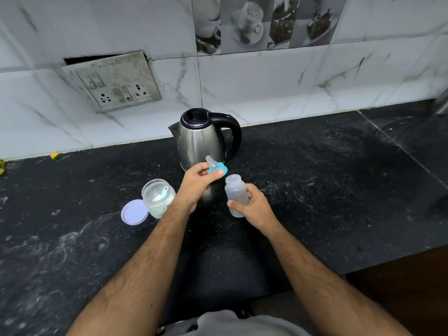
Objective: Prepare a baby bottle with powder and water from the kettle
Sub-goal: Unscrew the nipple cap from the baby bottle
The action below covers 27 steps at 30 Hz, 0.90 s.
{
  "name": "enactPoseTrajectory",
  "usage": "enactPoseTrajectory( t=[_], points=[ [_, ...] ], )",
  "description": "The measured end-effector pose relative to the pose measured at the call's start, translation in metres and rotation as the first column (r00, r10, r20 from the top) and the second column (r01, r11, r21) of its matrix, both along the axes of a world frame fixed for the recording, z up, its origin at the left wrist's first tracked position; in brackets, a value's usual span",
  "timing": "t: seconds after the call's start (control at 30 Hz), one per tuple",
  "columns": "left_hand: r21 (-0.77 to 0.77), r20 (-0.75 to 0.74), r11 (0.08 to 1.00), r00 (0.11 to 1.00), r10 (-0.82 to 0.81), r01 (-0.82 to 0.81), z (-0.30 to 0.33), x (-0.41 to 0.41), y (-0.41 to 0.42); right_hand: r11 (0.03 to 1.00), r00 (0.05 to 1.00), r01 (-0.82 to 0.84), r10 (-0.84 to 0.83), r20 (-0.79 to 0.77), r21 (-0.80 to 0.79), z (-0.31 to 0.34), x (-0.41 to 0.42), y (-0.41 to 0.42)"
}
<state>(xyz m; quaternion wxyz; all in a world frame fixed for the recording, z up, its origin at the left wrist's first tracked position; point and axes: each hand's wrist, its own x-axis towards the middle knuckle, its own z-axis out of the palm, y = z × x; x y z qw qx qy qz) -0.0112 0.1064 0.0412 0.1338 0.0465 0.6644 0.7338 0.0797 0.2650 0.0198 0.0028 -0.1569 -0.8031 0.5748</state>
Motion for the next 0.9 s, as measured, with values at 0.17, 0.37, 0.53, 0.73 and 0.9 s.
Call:
enactPoseTrajectory(
  t=[0.17, 0.37, 0.53, 0.73, 0.9],
  points=[
    [-0.178, -0.029, 0.980, 0.996, 0.087, -0.091, -0.018, -0.005, 0.005, 0.984, 0.993, 0.112, -0.108, -0.040, 0.135, 0.000, -0.004, 0.016],
    [-0.531, -0.087, 0.842, 0.994, 0.060, -0.097, -0.048, -0.006, 0.013, 0.980, 0.988, 0.149, -0.142, -0.061, 0.131, 0.002, -0.013, 0.032],
    [-0.696, -0.098, 0.714, 0.995, 0.015, -0.079, -0.067, -0.010, 0.018, 0.978, 0.990, 0.131, -0.122, -0.069, 0.159, -0.003, -0.017, 0.039],
    [-0.743, -0.074, 0.668, 0.997, -0.032, -0.034, -0.078, -0.007, 0.026, 0.983, 0.990, 0.116, -0.103, -0.091, 0.141, -0.007, -0.015, 0.041],
    [-0.750, -0.087, 0.660, 0.996, -0.032, -0.044, -0.088, -0.005, 0.029, 0.985, 0.992, 0.097, -0.085, -0.089, 0.142, -0.009, -0.015, 0.043]
  ],
)
